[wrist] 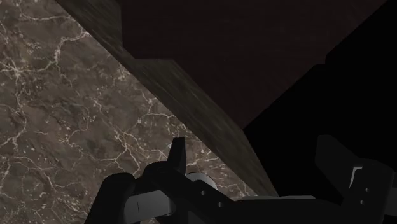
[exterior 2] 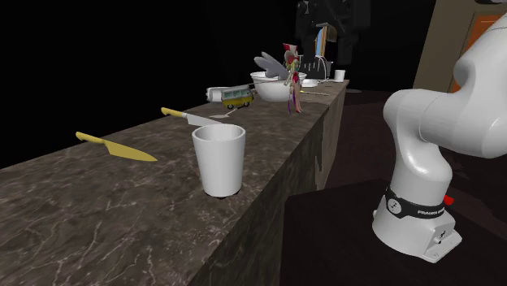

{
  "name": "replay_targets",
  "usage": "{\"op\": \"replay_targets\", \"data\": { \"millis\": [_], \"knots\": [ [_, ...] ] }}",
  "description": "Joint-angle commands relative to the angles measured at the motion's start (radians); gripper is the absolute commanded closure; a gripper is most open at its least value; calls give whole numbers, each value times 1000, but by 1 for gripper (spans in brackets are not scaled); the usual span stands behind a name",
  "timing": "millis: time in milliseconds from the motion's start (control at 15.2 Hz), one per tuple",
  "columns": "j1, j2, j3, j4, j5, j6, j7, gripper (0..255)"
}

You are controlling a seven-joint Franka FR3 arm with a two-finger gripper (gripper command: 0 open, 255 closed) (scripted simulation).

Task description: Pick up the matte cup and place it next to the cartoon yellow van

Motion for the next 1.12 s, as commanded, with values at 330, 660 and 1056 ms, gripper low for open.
{"op": "replay_targets", "data": {
  "millis": [330, 660, 1056],
  "knots": [
    [9, 127, 20, -15, -15, 168, 9, 0],
    [14, 276, 38, 6, -35, 321, 22, 0],
    [18, 470, 59, 75, -71, 473, 45, 0]
  ]
}}
